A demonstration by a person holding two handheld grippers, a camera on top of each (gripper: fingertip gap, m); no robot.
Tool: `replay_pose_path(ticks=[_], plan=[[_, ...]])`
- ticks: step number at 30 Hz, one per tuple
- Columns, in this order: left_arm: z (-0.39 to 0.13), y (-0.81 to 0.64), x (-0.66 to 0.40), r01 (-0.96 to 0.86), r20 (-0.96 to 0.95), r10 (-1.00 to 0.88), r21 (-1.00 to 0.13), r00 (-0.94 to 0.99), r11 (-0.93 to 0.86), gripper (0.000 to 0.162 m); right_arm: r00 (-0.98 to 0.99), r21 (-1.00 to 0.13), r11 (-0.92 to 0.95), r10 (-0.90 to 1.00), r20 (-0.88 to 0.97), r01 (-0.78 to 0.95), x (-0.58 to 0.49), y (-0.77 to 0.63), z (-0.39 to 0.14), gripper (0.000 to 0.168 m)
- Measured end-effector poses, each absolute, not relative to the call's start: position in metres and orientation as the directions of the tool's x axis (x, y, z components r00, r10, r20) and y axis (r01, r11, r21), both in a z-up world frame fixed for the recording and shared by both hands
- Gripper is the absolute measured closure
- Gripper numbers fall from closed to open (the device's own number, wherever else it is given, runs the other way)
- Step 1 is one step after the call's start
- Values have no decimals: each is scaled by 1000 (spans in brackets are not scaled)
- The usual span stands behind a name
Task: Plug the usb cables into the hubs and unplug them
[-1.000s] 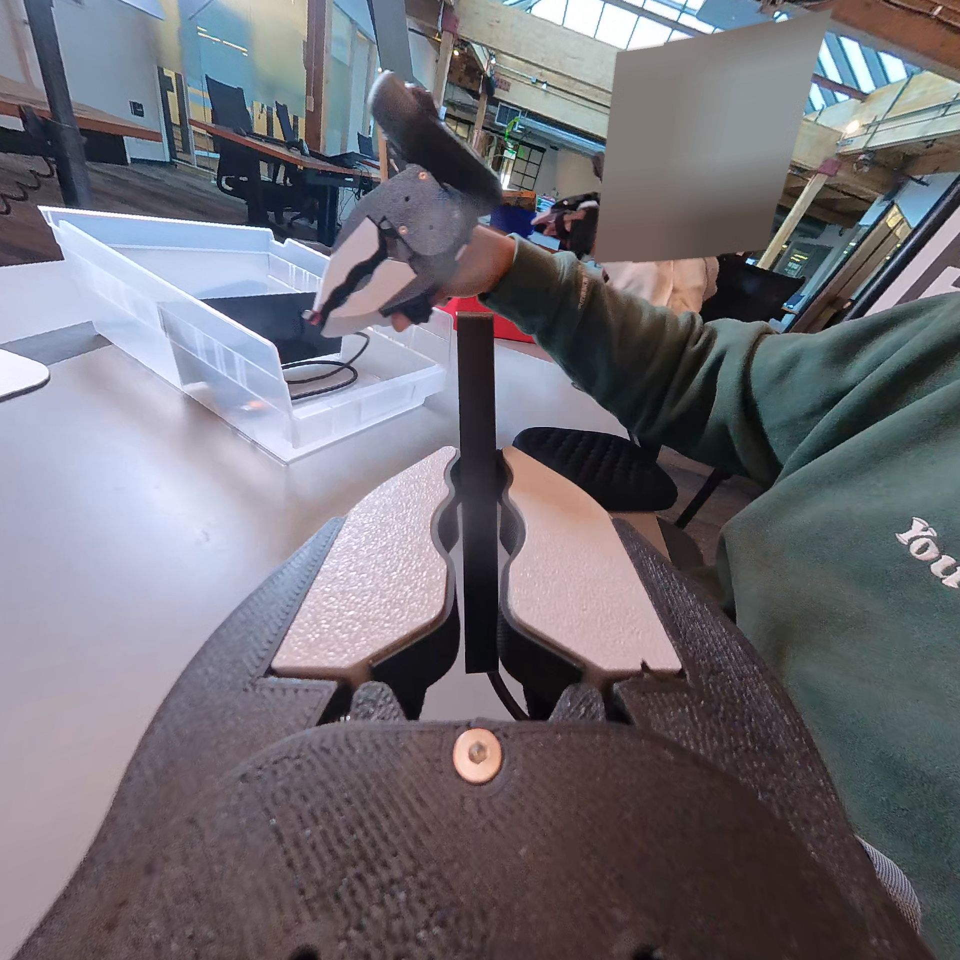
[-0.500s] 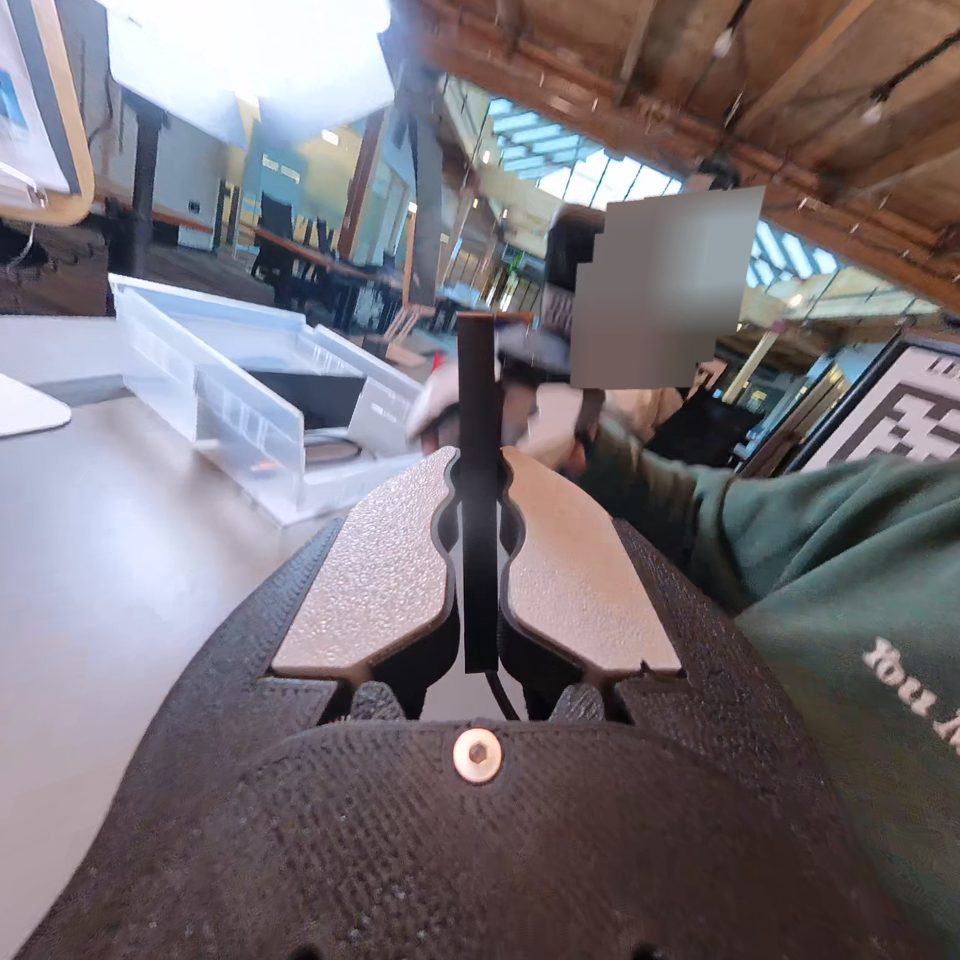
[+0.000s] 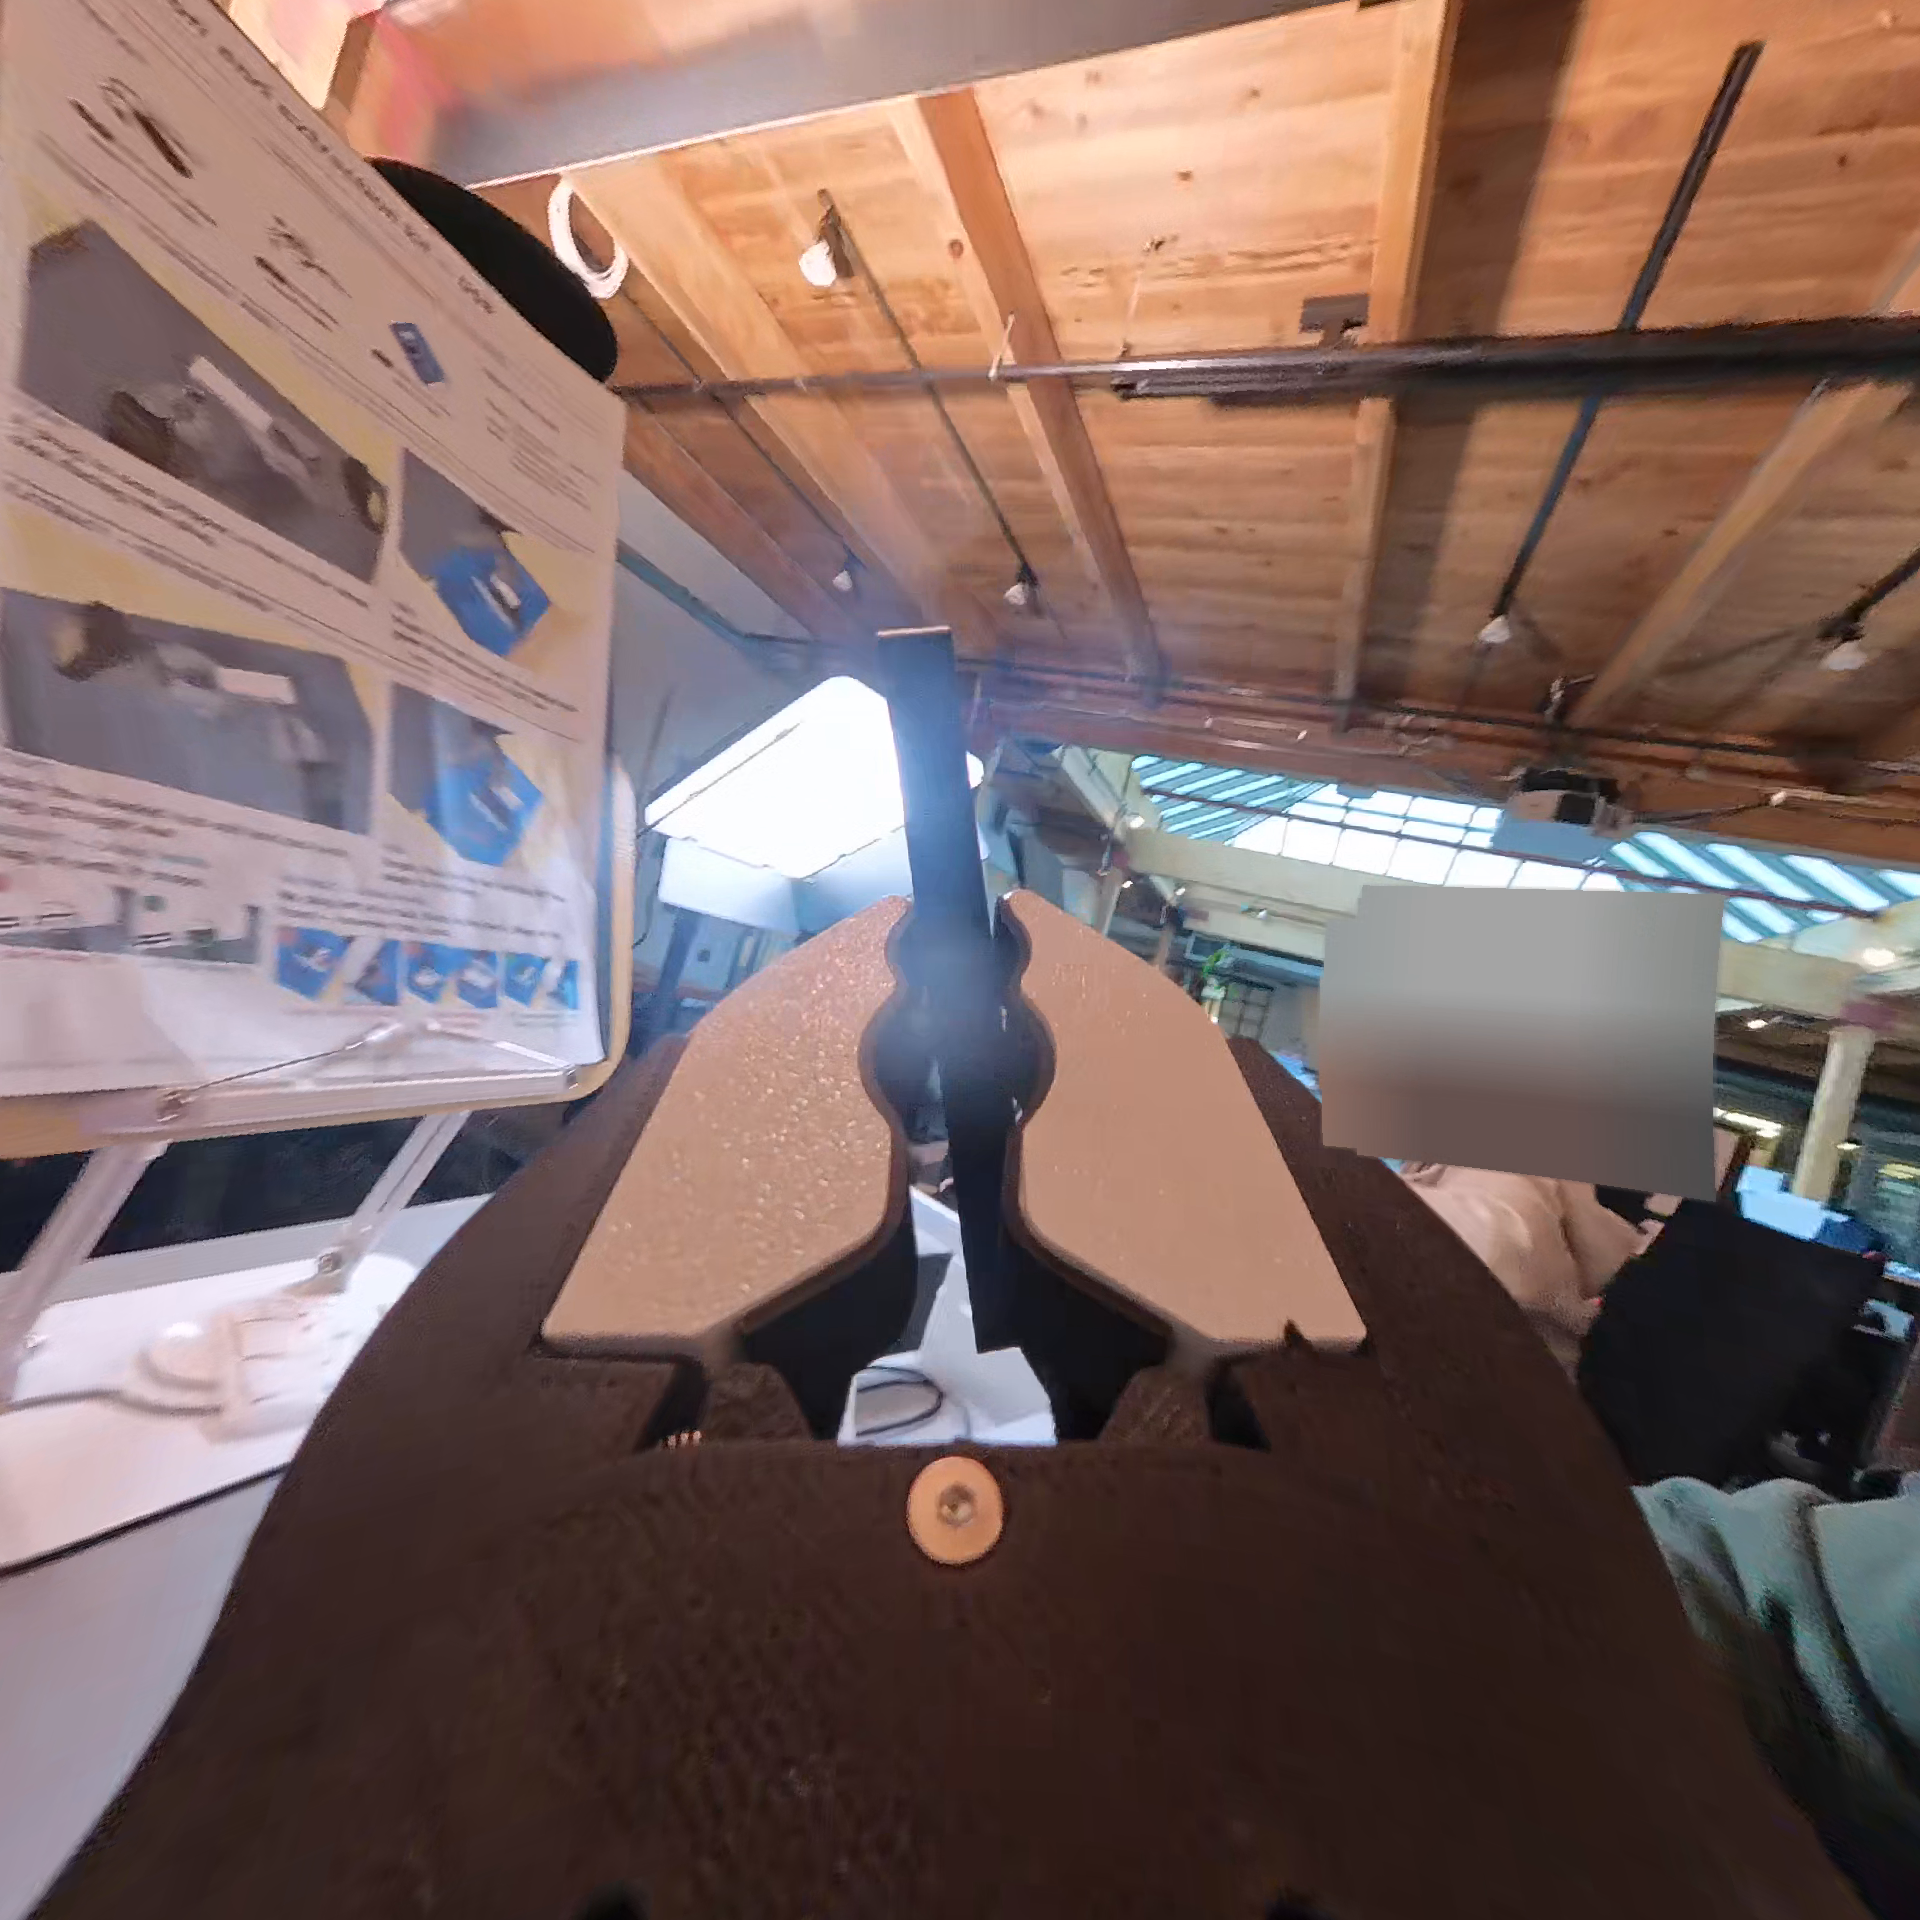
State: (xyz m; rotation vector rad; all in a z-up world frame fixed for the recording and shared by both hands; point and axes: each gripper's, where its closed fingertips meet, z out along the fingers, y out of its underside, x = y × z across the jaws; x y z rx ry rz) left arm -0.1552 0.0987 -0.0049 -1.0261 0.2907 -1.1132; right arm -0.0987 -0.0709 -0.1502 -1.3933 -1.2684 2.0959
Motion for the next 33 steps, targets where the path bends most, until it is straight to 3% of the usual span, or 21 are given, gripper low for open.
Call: replay_pose_path(ticks=[3, 7, 11, 14, 17, 21, 33], plan=[[-20, 105, -174, 548, 295, -796, -834, 528, 55, 149, -361, -894, -378, 820, -445, 242, -76, -45, -139, 162], [-61, 106, -166, 399, 310, -789, -912, 530, -90, 148, -148, -959, -104, 978, -147, 265, -36, -1, -108, 162], [-107, 95, -126, 269, 378, -833, -920, 404, -287, 150, 63, -928, 170, 977, 202, 332, -18, 34, -82, 161], [-135, 78, -97, 58, 303, -883, -951, 357, -303, 151, 180, -864, 319, 894, 411, 390, -13, 55, -68, 162], [-150, 62, -76, -98, 205, -923, -964, 327, -249, 151, 144, -877, 307, 913, 381, 370, -21, 51, -67, 162], [-156, 52, -62, -153, 143, -939, -968, 313, -198, 151, 112, -887, 270, 936, 333, 376, -32, 58, -84, 162], [-116, 22, -59, 111, 233, -969, -968, 80, -224, 151, 3, -973, 32, 999, 34, 230, -47, 63, -125, 161]])
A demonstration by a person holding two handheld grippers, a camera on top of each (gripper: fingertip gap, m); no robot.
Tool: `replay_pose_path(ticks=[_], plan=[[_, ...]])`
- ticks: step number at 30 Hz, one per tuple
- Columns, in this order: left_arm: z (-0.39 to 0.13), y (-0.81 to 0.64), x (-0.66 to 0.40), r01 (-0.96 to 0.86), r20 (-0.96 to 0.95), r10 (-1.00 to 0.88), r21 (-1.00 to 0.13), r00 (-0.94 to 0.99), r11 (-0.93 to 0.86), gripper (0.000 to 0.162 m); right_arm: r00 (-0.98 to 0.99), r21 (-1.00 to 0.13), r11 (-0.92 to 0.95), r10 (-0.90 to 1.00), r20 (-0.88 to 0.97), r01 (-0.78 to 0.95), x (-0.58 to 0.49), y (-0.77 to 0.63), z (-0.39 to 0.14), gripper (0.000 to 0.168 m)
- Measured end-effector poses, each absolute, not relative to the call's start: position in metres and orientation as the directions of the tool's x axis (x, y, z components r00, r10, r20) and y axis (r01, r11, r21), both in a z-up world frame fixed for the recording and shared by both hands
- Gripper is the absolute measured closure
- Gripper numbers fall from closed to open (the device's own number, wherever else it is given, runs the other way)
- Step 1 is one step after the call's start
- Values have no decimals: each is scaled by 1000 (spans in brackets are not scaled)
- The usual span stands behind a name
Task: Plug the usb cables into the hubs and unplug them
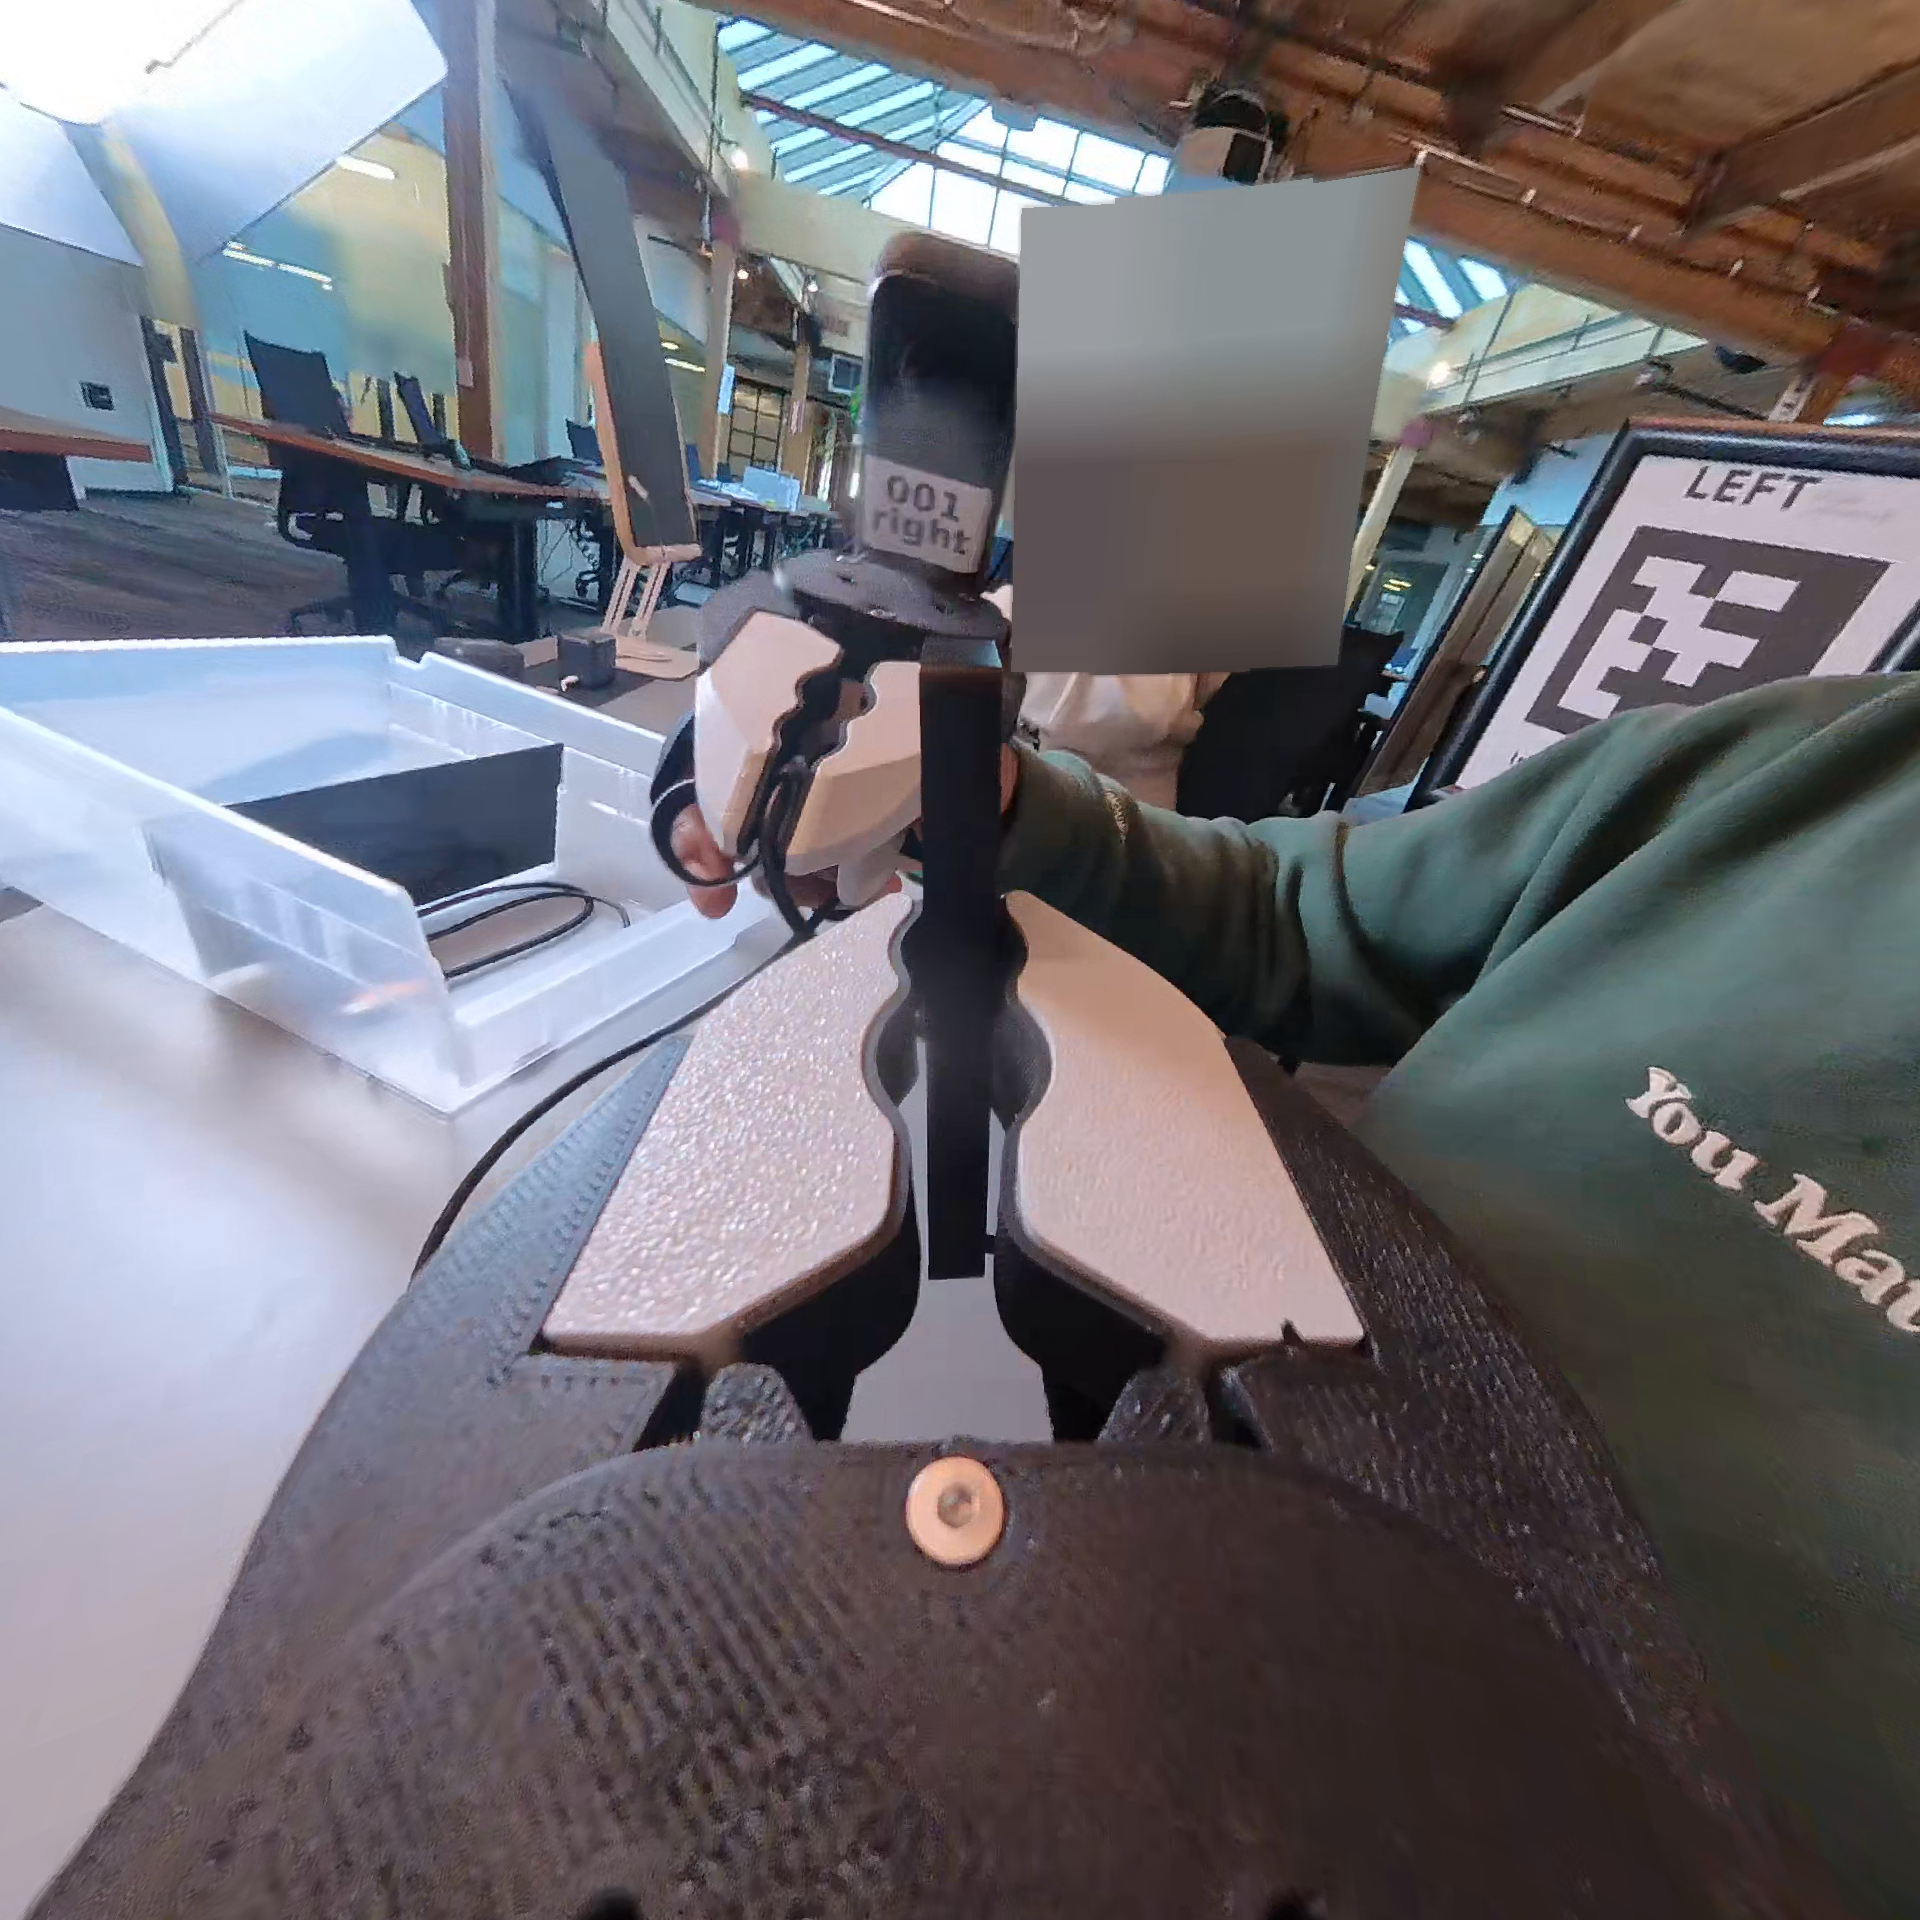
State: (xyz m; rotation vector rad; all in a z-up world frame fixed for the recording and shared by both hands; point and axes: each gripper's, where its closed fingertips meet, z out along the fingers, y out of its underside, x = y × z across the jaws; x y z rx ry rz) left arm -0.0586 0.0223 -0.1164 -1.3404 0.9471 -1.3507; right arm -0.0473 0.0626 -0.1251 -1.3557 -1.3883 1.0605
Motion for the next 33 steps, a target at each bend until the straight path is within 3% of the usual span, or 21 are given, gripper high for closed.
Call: replay_pose_path(ticks=[8, 15, 18, 19, 25, 30, 33], plan=[[-163, 39, -53, -208, 66, -958, -970, 281, -128, 151, -48, -923, 233, 972, 230, 305, -56, 37, -135, 159], [-172, 31, -47, -327, -68, -960, -945, 271, -25, 151, -61, -952, 121, 992, 109, 282, -64, 35, -142, 138], [-181, 28, -42, -381, -107, -960, -925, 257, 1, 151, -123, -937, 140, 987, 106, 319, -69, 24, -154, 143], [-185, 28, -43, -408, -131, -959, -913, 253, 18, 151, -143, -927, 170, 981, 128, 335, -70, 20, -157, 154], [-179, 30, -49, -405, -192, -949, -911, 251, 77, 149, -143, -898, 235, 970, 194, 372, -66, 21, -155, 157], [-197, 52, -83, -414, -72, -951, -908, 301, -62, 119, -106, -953, 159, 985, 136, 257, -50, 31, -127, 157], [-231, 73, -92, -459, 13, -929, -867, 369, -195, 117, -129, -975, 142, 984, 120, 170, -44, 27, -108, 157]])
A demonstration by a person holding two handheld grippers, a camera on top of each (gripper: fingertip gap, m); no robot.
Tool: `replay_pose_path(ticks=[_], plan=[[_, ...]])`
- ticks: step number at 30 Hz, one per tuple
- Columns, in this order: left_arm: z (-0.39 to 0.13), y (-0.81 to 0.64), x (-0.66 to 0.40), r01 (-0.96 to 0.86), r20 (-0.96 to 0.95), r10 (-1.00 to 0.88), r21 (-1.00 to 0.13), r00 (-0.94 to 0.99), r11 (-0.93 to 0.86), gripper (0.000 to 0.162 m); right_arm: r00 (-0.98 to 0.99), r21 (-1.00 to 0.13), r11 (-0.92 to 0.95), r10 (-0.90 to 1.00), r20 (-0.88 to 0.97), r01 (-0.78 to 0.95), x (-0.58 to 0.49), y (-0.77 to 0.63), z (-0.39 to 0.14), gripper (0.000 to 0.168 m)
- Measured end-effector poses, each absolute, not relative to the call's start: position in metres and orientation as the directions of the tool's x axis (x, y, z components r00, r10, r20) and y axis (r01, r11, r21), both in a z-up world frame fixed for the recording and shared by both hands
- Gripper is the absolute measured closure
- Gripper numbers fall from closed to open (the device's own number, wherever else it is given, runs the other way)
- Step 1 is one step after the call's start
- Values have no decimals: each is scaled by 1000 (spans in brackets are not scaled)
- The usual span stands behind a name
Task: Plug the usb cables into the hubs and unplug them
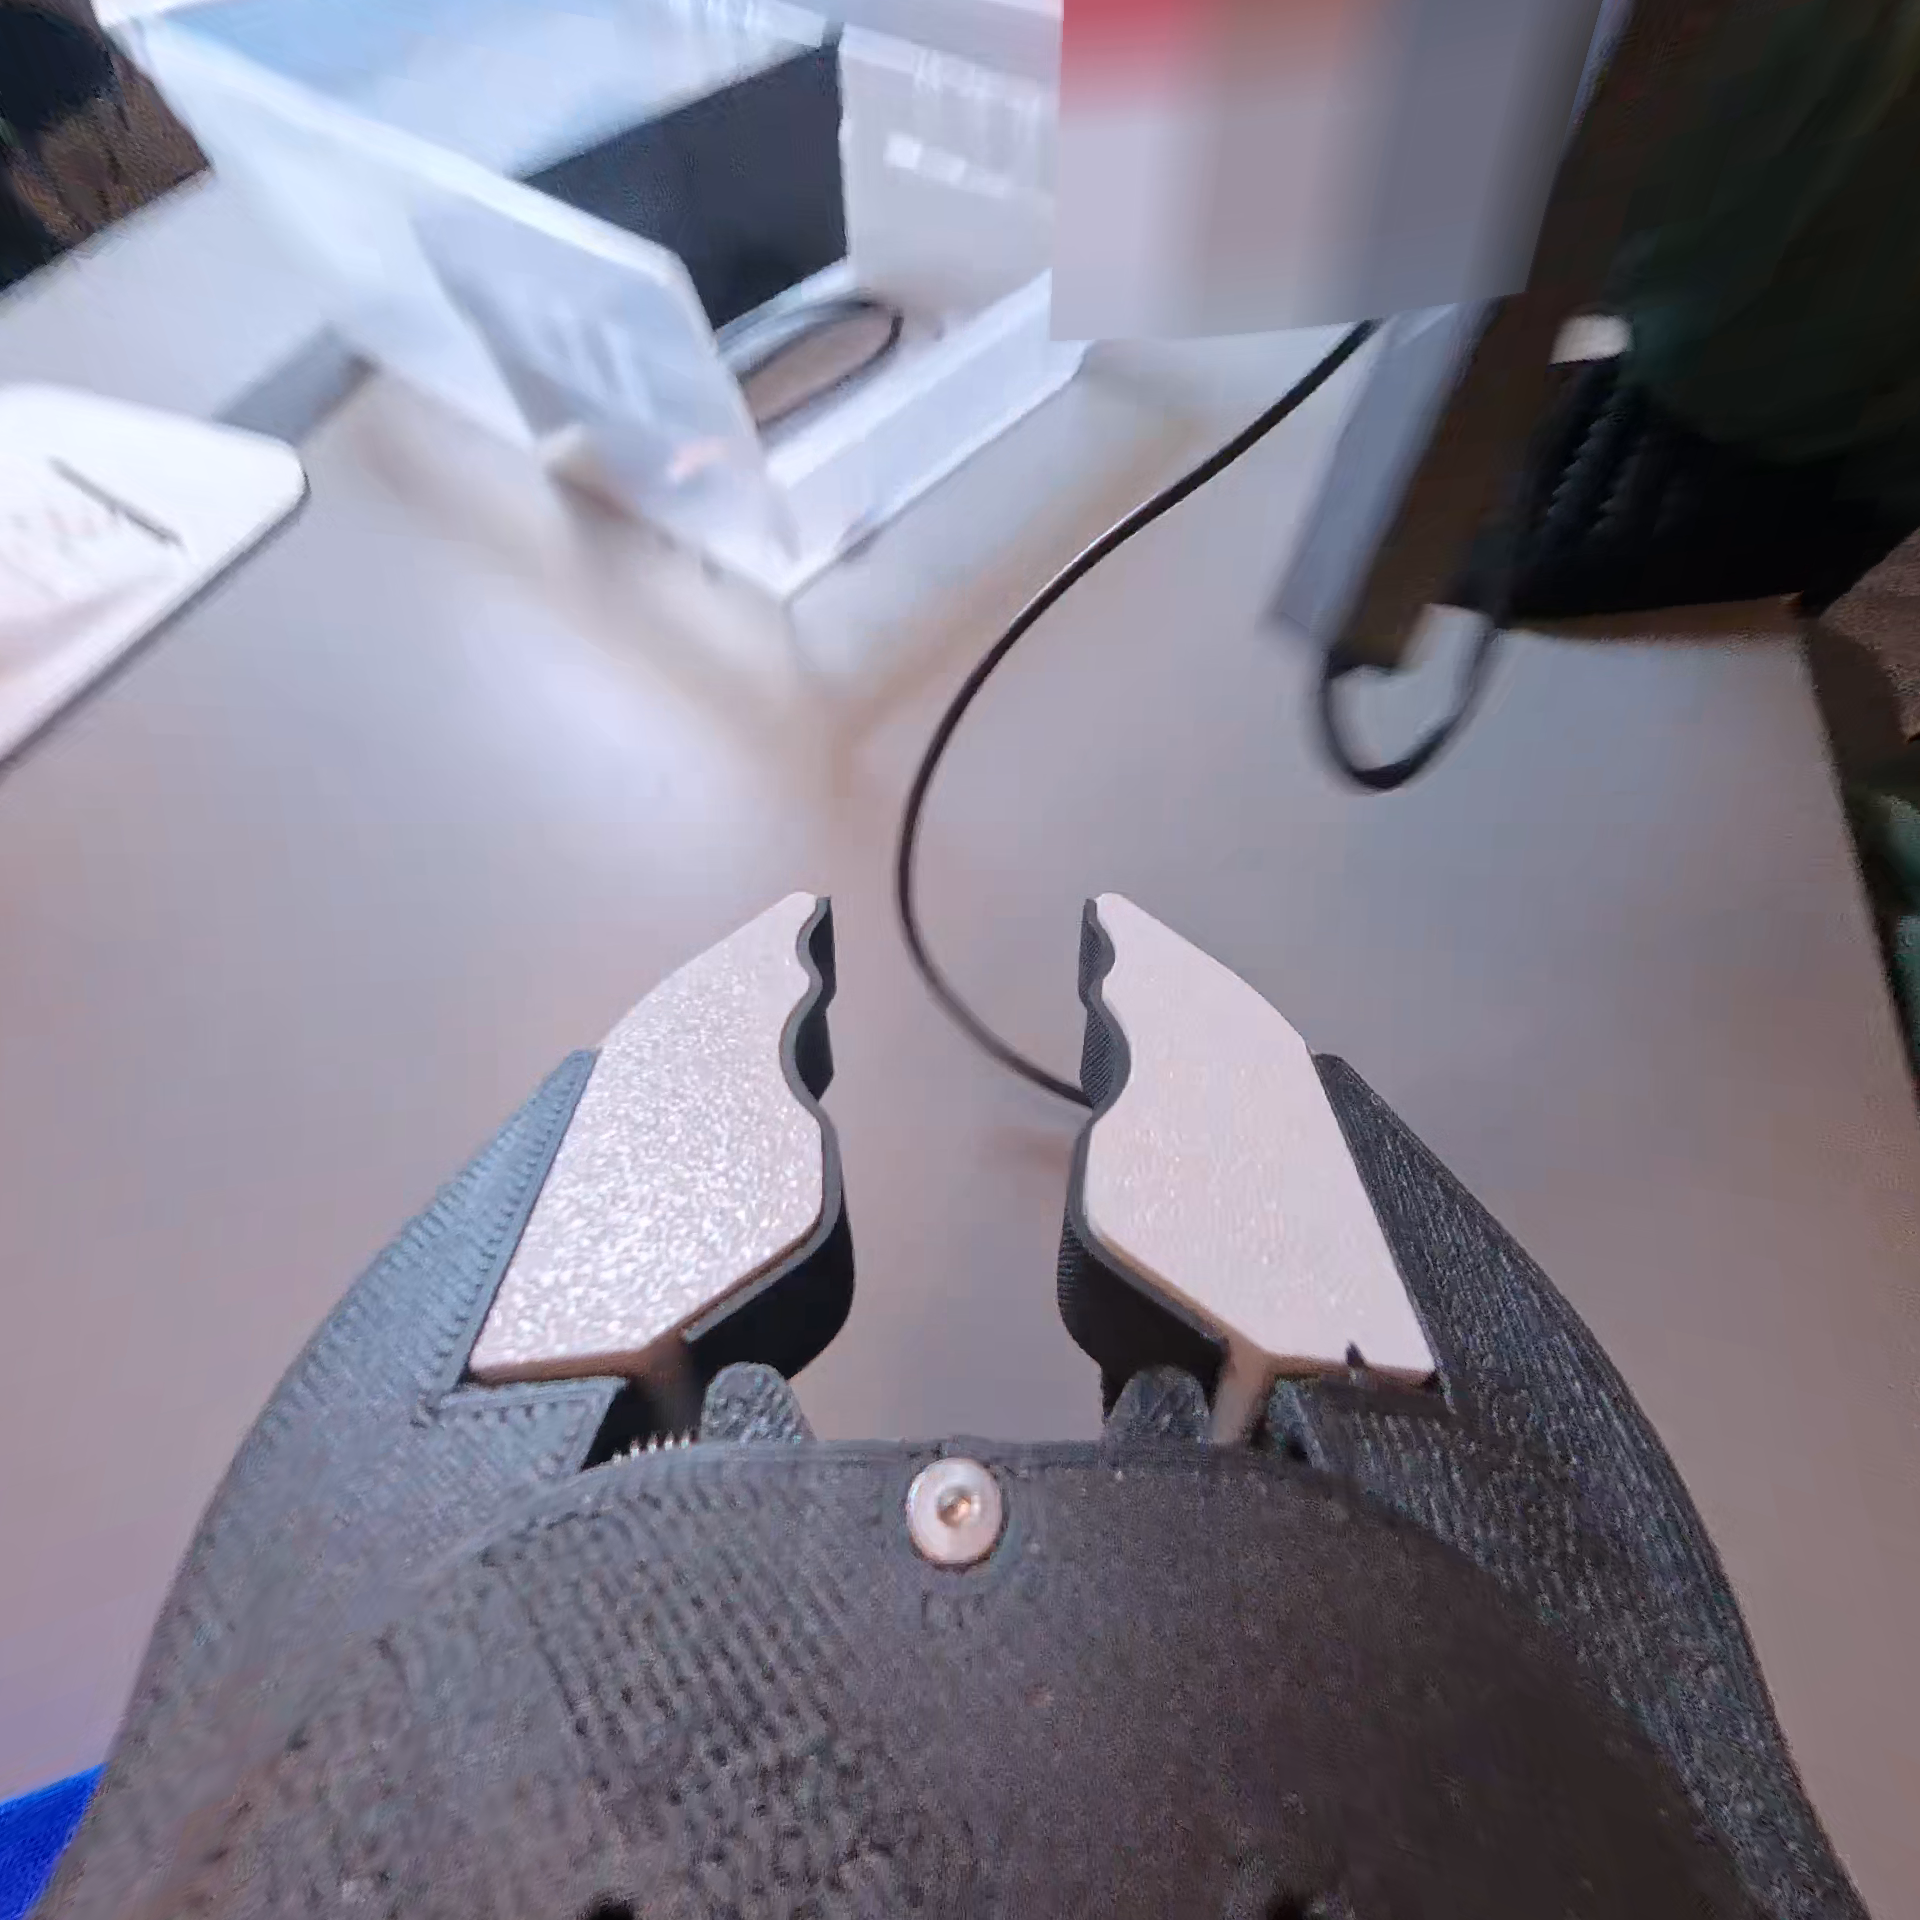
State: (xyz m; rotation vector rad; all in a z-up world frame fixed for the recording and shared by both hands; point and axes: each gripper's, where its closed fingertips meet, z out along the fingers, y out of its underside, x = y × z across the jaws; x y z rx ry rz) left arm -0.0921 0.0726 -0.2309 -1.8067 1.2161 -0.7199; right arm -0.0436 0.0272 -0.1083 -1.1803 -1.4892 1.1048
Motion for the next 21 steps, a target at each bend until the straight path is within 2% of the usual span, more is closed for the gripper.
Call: replay_pose_path(ticks=[3, 5, 6, 8, 11, 13, 16, 21], plan=[[-264, 79, -79, -533, 41, -926, -808, 375, -252, 114, -159, -982, 140, 980, 120, 123, -43, 19, -101, 157], [-283, 76, -70, -620, 5, -939, -750, 344, -231, 136, -171, -985, 140, 978, 122, 98, -43, 16, -97, 157], [-289, 72, -68, -667, -24, -952, -718, 306, -197, 161, -171, -987, 138, 978, 122, 86, -42, 16, -95, 156], [-276, 72, -65, -661, -49, -951, -730, 306, -175, 162, -142, -989, 128, 983, 118, 68, -36, 22, -90, 156], [-214, 75, -76, -454, 8, -931, -872, 366, -185, 162, 33, -985, 135, 990, 139, 109, -16, 56, -90, 157], [-183, 73, -88, -343, 23, -923, -925, 385, -166, 162, 72, -980, 104, 990, 118, 170, -5, 69, -101, 156], [-182, 66, -88, -402, -86, -918, -912, 388, -84, 162, 18, -966, 57, 998, 63, 252, -13, 64, -123, 157], [-196, 63, -76, -492, -141, -904, -866, 404, -85, 162, -131, -906, 170, 983, 128, 388, -26, 36, -150, 156]])
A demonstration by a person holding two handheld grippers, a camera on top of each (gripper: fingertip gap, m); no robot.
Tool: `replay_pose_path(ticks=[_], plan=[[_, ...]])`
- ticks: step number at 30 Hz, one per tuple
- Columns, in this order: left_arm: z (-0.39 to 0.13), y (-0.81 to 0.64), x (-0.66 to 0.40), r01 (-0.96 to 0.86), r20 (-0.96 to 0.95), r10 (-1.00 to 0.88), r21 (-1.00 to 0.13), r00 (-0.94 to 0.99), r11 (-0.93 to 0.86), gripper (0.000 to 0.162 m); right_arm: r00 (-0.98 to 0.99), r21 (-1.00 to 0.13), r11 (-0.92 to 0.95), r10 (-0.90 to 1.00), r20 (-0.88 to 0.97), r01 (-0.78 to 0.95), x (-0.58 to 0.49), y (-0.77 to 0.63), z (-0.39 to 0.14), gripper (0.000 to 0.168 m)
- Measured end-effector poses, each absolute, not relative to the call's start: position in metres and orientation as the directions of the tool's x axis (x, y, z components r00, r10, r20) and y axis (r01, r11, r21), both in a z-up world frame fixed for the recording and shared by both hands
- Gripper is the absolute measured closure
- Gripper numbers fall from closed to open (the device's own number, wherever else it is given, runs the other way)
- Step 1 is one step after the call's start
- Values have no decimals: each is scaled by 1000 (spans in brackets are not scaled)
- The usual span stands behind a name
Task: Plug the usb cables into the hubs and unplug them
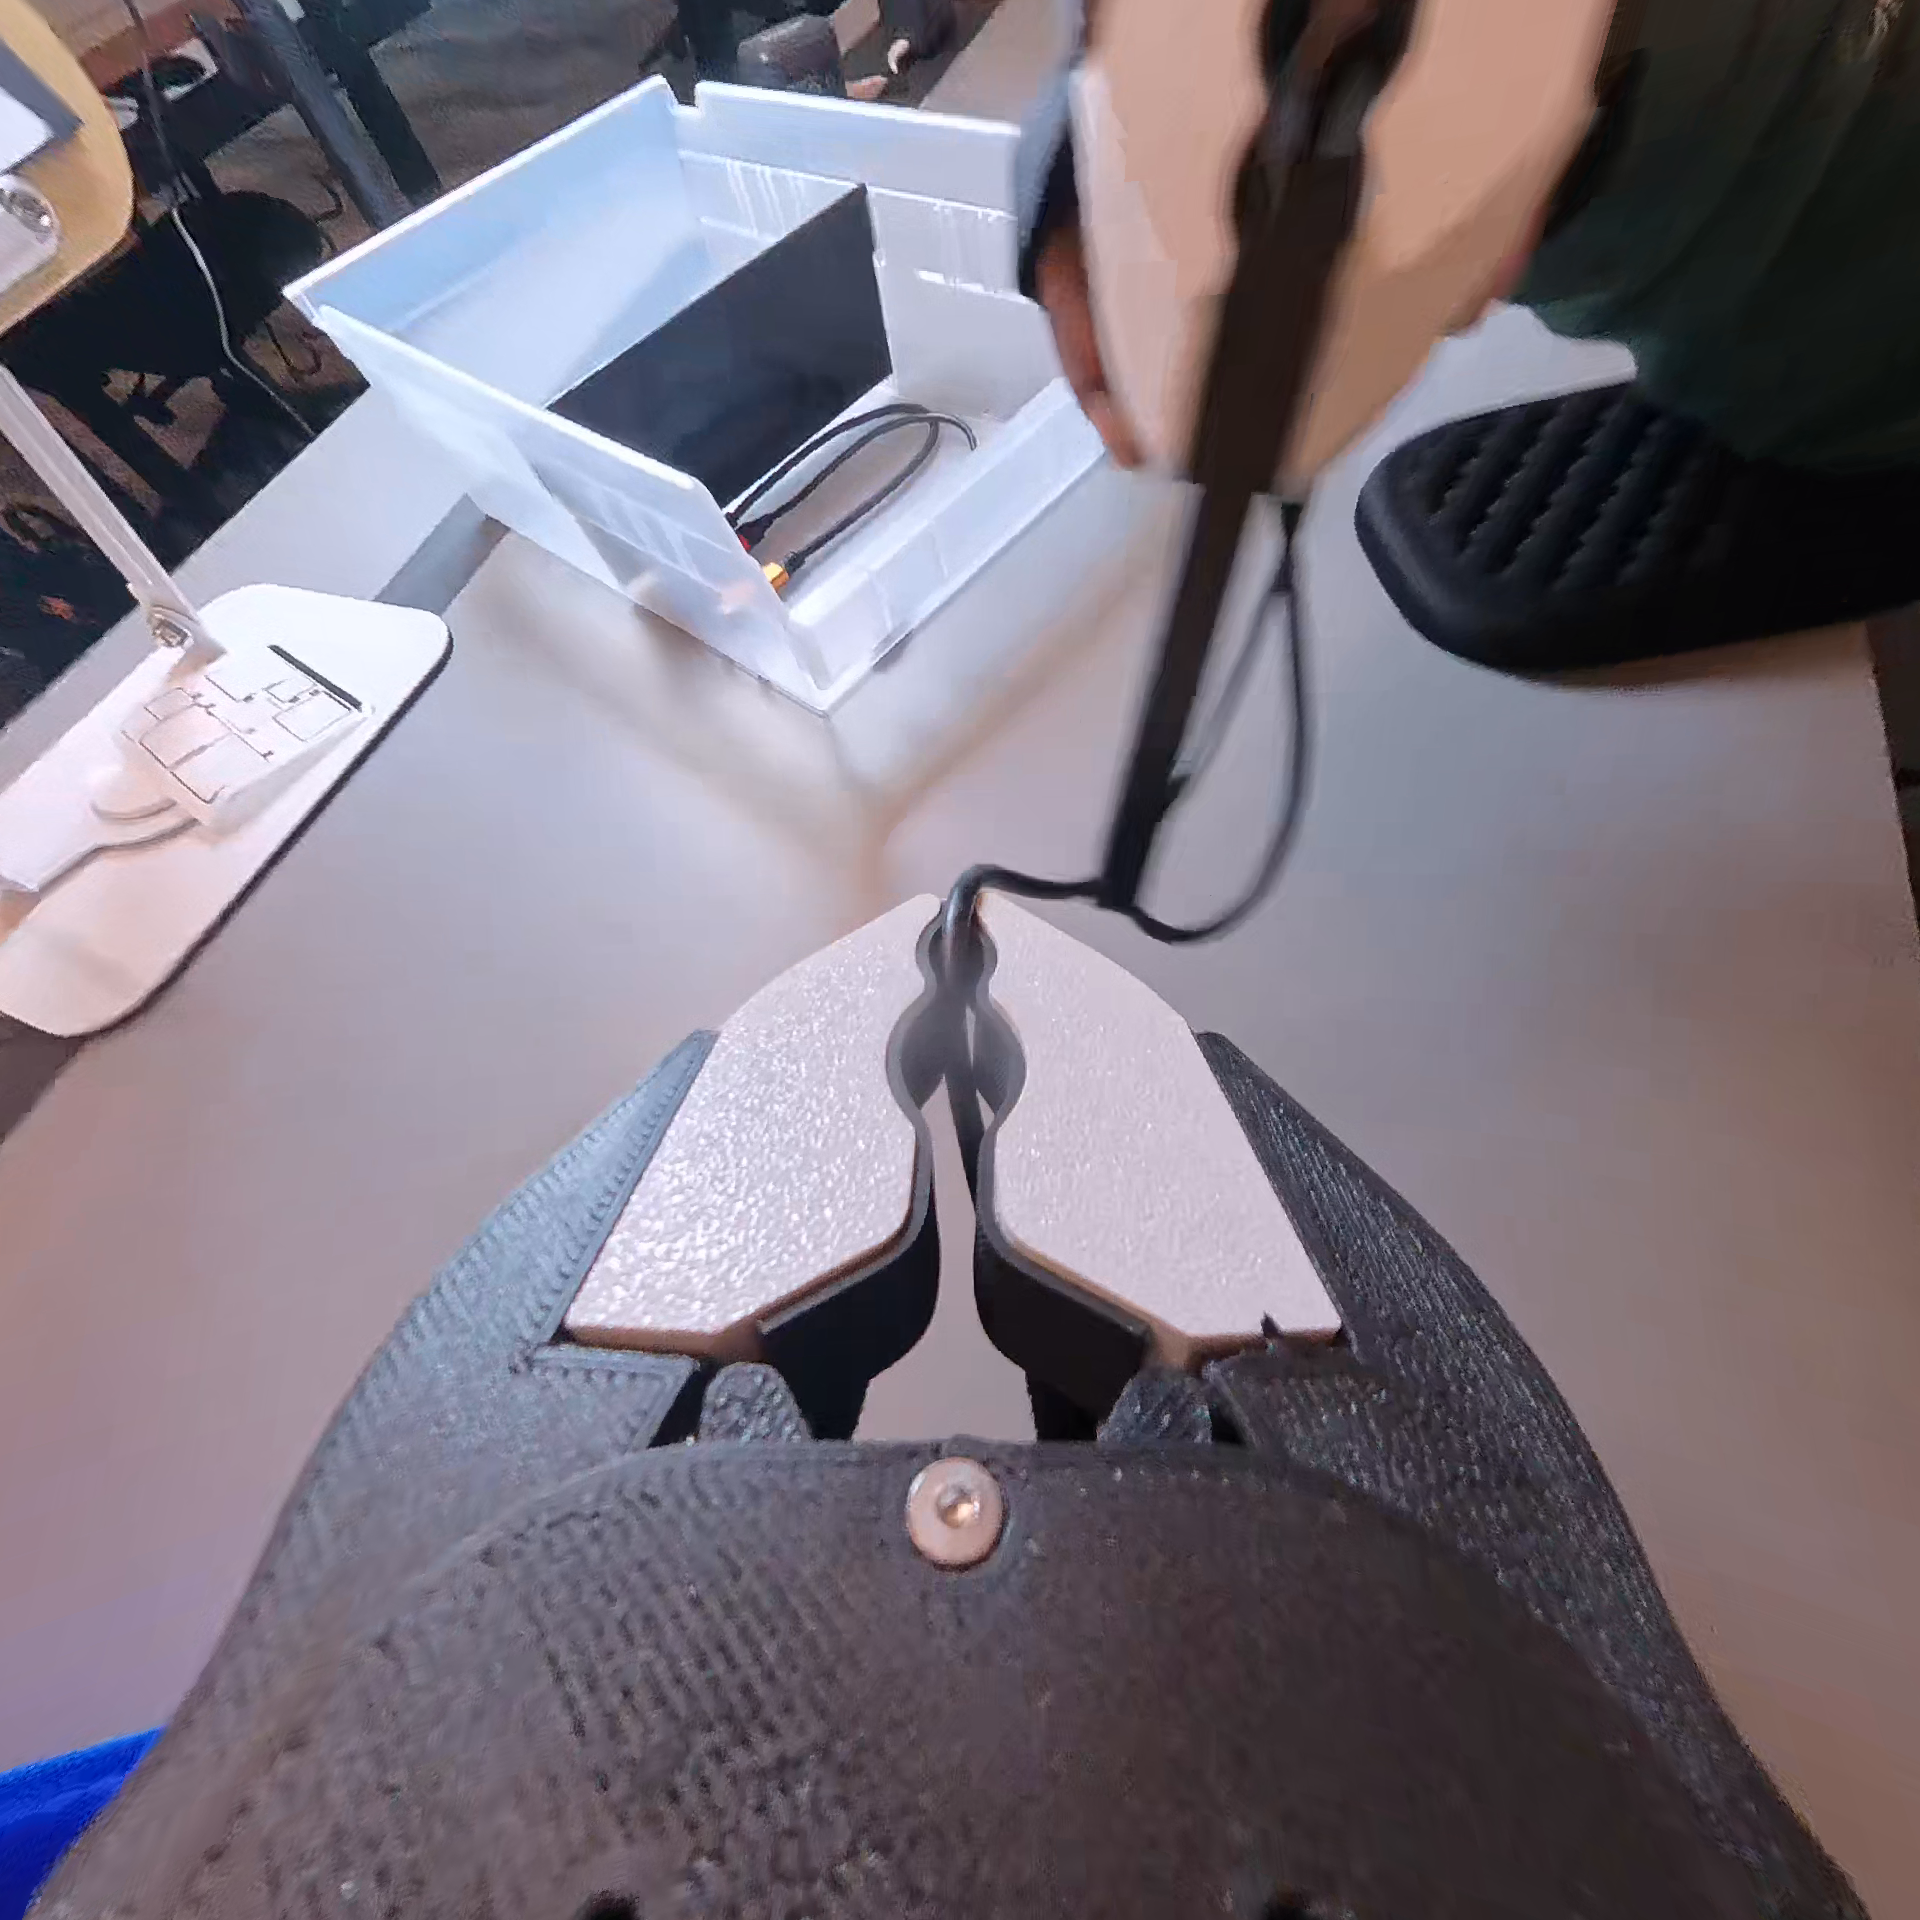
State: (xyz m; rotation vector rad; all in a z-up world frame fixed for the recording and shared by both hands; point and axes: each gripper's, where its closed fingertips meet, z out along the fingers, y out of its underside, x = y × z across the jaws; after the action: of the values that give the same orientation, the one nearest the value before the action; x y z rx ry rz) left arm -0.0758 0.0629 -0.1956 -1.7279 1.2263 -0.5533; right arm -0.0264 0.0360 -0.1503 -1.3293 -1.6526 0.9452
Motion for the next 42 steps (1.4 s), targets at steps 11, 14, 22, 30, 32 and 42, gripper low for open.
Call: replay_pose_path(ticks=[11, 14, 22, 30, 32, 42], plan=[[-183, 33, -49, -521, -216, -934, -853, 283, 39, 162, -64, -824, 303, 948, 311, 480, -51, 47, -175, 157], [-185, 26, -47, -533, -238, -939, -843, 249, 72, 162, -69, -790, 373, 918, 391, 486, -53, 44, -175, 157], [-205, 14, -49, -650, -283, -949, -749, 138, 128, 162, -140, -622, 585, 777, 614, 520, -61, 35, -185, 136], [-233, 10, -52, -713, -167, -981, -700, 104, 44, 162, -160, -527, 639, 708, 688, 560, -60, 43, -192, 124], [-235, 10, -53, -722, -170, -981, -690, 98, 48, 162, -189, -515, 622, 726, 661, 590, -59, 44, -203, 122], [-204, 32, -90, -624, -212, -954, -781, 211, 35, 151, -204, -596, 505, 842, 500, 624, -47, 45, -217, 165]])
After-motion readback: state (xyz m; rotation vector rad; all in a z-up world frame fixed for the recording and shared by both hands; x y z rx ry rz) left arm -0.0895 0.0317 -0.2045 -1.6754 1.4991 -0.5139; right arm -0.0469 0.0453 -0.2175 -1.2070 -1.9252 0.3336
